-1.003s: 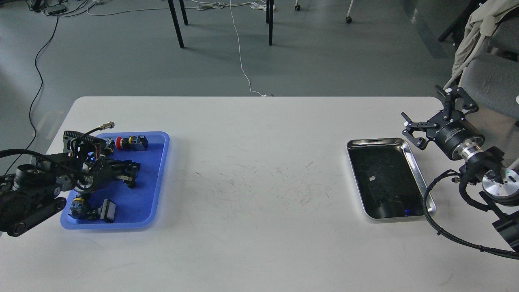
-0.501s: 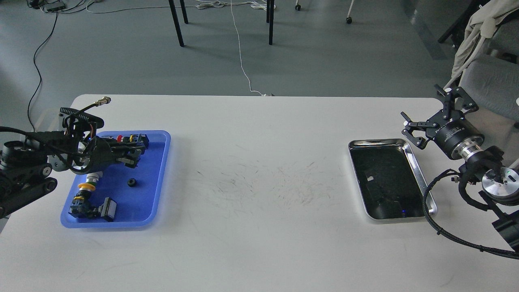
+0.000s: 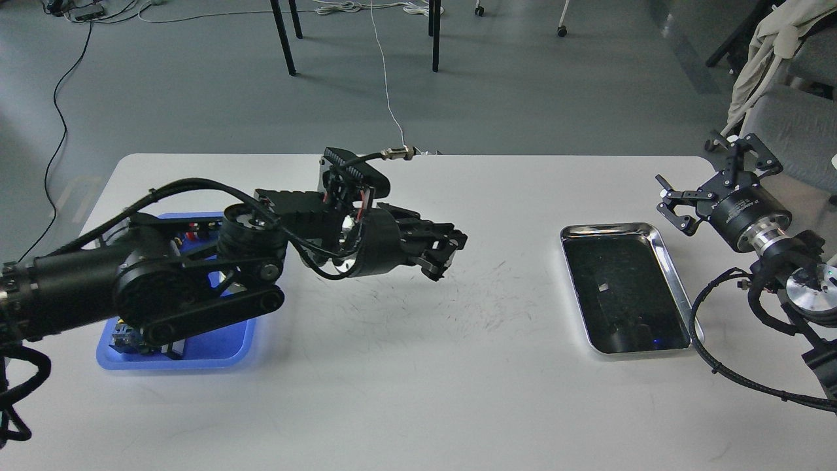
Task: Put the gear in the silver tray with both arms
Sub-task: 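Lift the gear and carry it toward the table center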
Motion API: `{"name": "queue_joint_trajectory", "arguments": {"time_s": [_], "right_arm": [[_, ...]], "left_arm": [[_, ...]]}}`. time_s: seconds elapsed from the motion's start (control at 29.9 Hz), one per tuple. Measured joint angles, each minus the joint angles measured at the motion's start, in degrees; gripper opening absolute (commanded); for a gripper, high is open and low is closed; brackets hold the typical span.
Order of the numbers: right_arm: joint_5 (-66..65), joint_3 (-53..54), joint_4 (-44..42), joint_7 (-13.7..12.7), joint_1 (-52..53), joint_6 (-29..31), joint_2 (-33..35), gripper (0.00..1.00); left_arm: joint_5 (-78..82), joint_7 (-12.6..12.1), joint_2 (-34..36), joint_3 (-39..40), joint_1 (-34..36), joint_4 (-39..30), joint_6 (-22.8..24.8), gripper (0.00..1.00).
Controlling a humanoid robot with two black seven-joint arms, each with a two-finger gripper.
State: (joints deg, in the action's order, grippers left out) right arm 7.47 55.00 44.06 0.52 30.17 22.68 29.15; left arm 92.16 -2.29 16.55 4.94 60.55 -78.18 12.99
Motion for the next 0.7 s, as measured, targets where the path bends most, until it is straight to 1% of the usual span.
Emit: {"name": "queue_joint_trajectory", "arguments": {"time_s": [0.07, 0.13, 0.23, 0.37, 0.53, 0.6, 0.7], "right_arm": [[0.0, 0.0, -0.02, 0.0, 0.0, -0.04, 0.02, 0.99], [0.0, 0.0, -0.02, 0.0, 0.0, -0.09, 0.14, 0.99], [0.0, 0.09, 0.0, 0.0, -0.13, -0.13, 0.8, 0.99], [0.0, 0.11, 0.03, 0.04, -0.25, -0.12, 1.05, 0.99], [0.0, 0.06, 0.0, 0.04, -0.36, -0.02, 1.08, 0.99], [0.0, 0.04, -0.02, 0.04, -0.38, -0.01, 1.09, 0.99], [0.0, 0.02, -0.03, 0.04, -0.46, 0.0, 1.09, 0.99]], "left_arm": [[0.51, -0.04, -6.09, -0.25, -1.48, 4.67, -0.88, 0.1], [1.31, 0.23, -10.7, -0.33, -2.84, 8.86, -1.47, 0.1], [2.1, 0.71, -15.14, -0.35, -4.6, 14.19, -2.52, 0.1], [2.31, 1.4, -16.41, -0.37, -7.64, 19.08, -4.93, 0.11], [2.67, 1.89, -16.55, -0.42, -10.23, 22.59, -6.59, 0.11], [3.23, 1.9, -16.55, -0.38, -10.7, 23.62, -6.71, 0.11], [3.79, 1.84, -16.55, -0.27, -11.15, 23.32, -6.76, 0.11]]}}
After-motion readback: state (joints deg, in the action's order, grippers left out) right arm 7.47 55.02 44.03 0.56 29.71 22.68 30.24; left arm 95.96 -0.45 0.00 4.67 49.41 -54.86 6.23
